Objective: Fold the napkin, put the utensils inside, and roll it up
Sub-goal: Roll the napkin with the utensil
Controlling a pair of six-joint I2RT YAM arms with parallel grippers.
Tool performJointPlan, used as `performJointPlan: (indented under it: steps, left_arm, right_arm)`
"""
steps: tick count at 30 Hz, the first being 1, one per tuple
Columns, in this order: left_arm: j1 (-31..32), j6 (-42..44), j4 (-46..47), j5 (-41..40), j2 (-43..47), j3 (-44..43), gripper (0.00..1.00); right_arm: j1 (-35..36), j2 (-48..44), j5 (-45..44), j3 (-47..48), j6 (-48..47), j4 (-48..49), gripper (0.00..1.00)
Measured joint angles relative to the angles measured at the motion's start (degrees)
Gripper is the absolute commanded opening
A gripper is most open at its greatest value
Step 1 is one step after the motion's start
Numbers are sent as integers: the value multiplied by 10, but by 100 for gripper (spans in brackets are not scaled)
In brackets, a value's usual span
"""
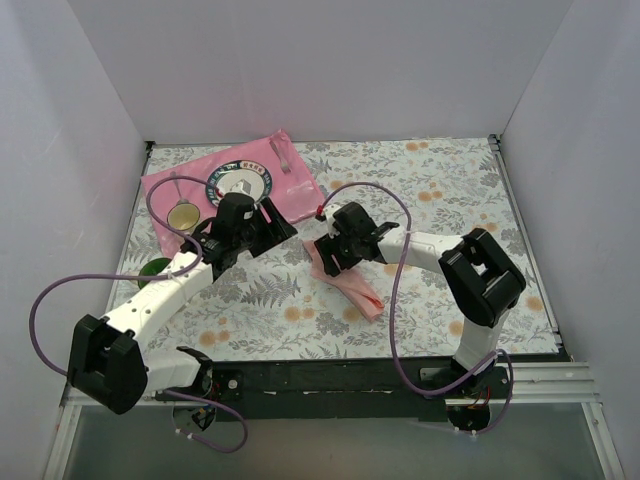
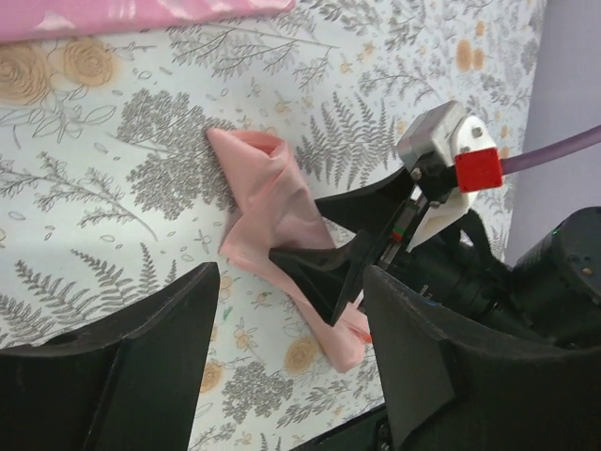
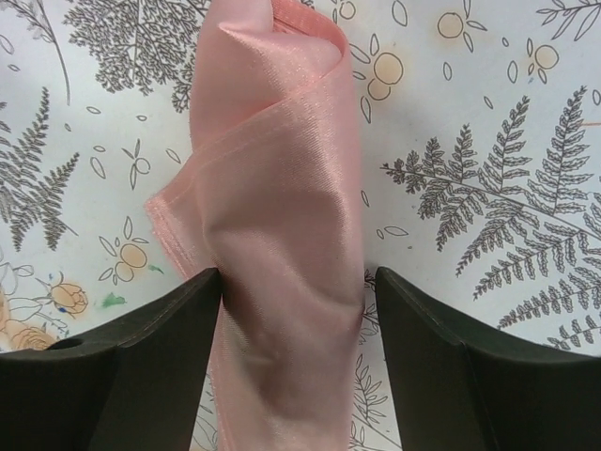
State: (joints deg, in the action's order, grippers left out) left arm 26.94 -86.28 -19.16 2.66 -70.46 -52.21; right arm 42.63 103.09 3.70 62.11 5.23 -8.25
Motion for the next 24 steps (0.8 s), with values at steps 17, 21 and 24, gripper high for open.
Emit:
performJointPlan:
  steps: [17,21,24]
  left_arm:
    - [-10,0,-23,-3,31,38,63]
    - [-10,0,-23,-1,35,38,63]
    - [-10,0,-22,2,41,38,63]
  right_arm:
    - [53,24,-139,11,61,9,49]
    - [53,20,-186,-5,101,34,47]
    - [48,16,-217,-18,137,49,47]
